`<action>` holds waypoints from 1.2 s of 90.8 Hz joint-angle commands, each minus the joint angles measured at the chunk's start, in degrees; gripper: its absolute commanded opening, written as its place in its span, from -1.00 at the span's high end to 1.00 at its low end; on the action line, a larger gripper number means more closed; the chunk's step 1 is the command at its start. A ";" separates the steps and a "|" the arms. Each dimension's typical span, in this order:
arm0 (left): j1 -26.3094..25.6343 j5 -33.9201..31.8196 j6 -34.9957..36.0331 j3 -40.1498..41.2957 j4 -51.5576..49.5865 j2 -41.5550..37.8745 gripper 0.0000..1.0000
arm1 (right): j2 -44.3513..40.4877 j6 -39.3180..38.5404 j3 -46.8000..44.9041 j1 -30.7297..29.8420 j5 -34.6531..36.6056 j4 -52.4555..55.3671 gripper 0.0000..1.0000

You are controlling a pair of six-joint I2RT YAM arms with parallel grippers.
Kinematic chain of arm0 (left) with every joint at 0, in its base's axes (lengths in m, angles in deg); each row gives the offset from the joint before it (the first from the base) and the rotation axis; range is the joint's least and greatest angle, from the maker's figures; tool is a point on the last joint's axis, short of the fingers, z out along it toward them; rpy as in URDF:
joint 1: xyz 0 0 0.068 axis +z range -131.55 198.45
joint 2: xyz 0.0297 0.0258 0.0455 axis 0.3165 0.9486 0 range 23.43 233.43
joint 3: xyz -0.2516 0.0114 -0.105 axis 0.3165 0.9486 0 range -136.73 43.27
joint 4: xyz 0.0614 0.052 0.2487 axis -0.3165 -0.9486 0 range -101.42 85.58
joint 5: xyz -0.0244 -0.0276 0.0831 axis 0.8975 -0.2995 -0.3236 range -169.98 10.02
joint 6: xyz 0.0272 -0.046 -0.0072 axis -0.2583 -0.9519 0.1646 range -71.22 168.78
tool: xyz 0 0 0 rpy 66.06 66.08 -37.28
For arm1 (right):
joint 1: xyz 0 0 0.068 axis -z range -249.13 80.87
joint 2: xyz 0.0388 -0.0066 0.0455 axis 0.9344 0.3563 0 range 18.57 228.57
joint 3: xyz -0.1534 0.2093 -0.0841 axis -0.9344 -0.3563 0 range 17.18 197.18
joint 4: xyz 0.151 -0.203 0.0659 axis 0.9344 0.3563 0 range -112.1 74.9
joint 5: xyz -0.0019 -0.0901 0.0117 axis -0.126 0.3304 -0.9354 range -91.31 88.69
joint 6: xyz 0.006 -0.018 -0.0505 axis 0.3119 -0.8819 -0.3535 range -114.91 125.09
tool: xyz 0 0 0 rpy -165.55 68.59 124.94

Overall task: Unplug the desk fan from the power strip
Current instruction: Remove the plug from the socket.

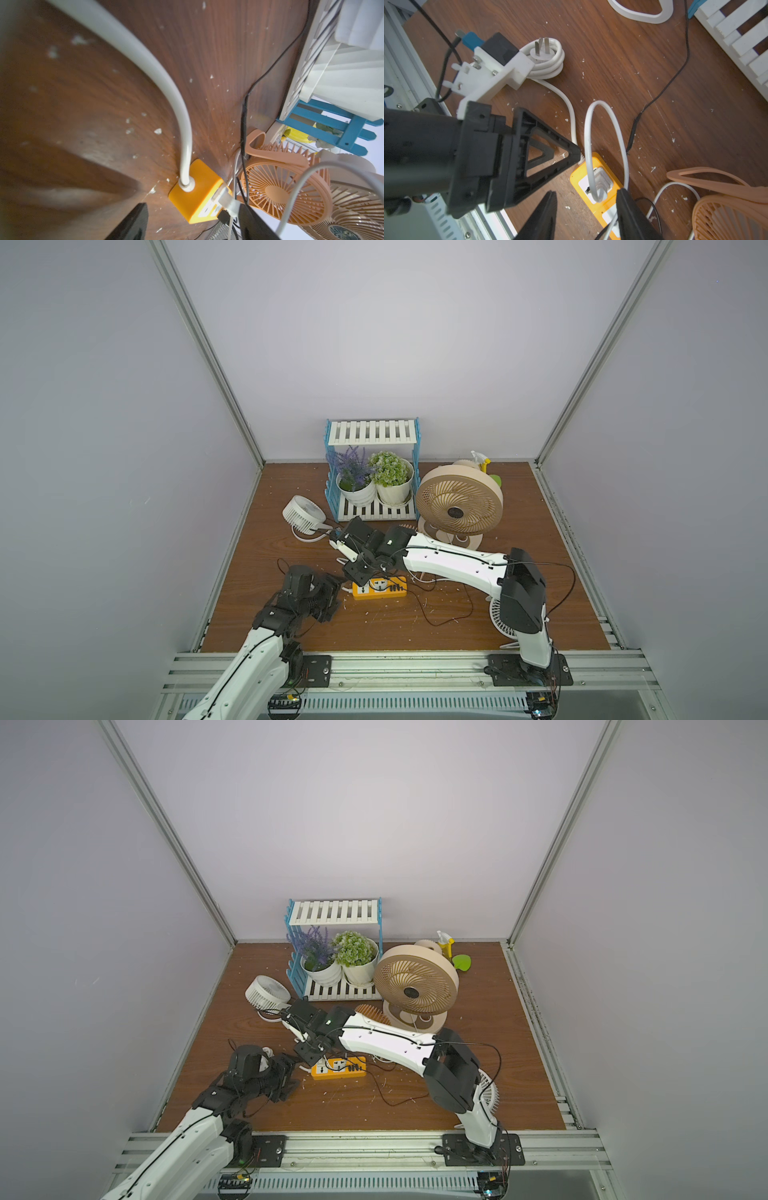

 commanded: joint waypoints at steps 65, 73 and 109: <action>-1.77 3.27 -0.22 1.73 8.92 6.76 -0.11 | 3.68 1.27 4.04 0.28 -0.11 3.55 0.76; -2.33 3.19 -0.16 2.26 8.92 6.84 -0.08 | 3.71 1.33 4.10 0.29 -0.20 3.79 0.76; -3.78 4.05 0.52 2.30 13.31 11.76 -0.03 | 3.87 1.28 4.31 0.30 0.15 4.13 0.92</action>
